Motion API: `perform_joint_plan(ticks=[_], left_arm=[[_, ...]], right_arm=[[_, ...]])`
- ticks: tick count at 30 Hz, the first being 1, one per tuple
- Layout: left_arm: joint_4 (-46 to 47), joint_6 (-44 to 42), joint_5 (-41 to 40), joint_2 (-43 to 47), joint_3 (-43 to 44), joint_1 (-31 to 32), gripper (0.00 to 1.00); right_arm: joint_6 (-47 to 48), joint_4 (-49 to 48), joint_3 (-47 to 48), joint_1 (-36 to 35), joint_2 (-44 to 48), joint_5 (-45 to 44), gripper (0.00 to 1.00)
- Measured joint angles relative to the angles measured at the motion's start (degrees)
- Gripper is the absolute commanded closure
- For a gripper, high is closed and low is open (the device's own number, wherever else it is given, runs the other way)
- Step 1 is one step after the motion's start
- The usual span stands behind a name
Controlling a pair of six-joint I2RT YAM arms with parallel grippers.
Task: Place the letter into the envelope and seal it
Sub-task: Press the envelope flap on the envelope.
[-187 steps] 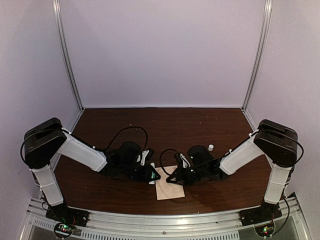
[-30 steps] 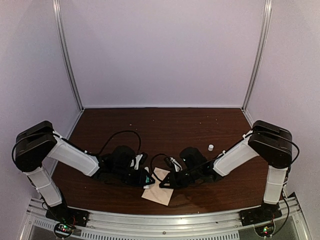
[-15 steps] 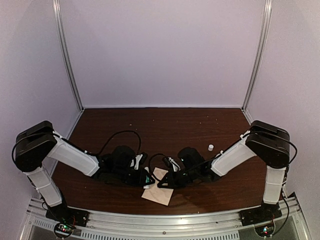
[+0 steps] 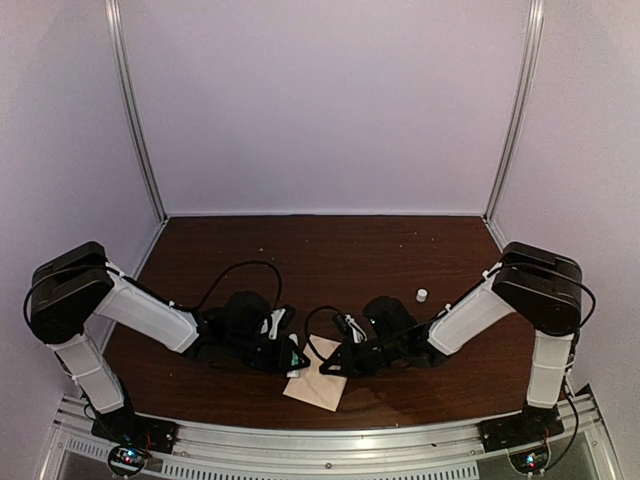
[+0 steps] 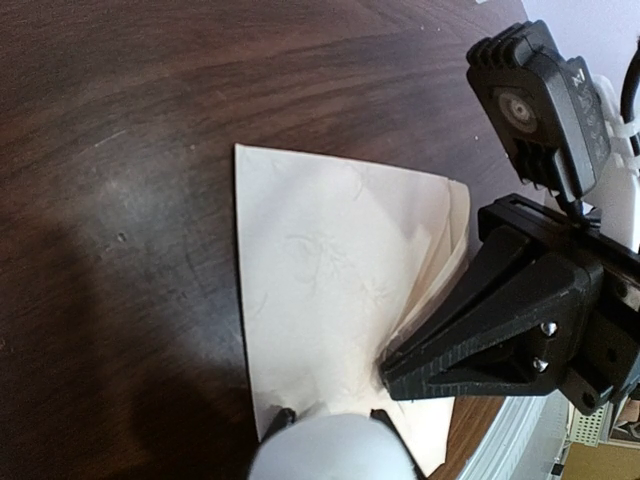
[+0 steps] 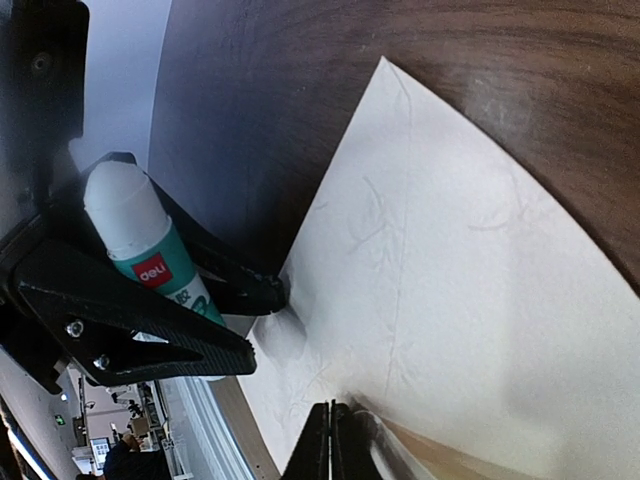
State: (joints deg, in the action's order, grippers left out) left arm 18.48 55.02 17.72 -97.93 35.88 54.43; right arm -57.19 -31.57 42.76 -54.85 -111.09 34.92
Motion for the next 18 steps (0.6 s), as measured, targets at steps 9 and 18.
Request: perform_joint_plan(ticks=[9, 18], left_arm=[[0.0, 0.0, 0.0, 0.0, 0.0, 0.0, 1.0], [0.0, 0.0, 0.0, 0.0, 0.0, 0.0, 1.0]], right_arm=[[-0.1, -0.5, 0.5, 0.2, -0.7, 0.0, 0.98], [0.2, -0.4, 2.8, 0.3, -2.3, 0.0, 0.98]])
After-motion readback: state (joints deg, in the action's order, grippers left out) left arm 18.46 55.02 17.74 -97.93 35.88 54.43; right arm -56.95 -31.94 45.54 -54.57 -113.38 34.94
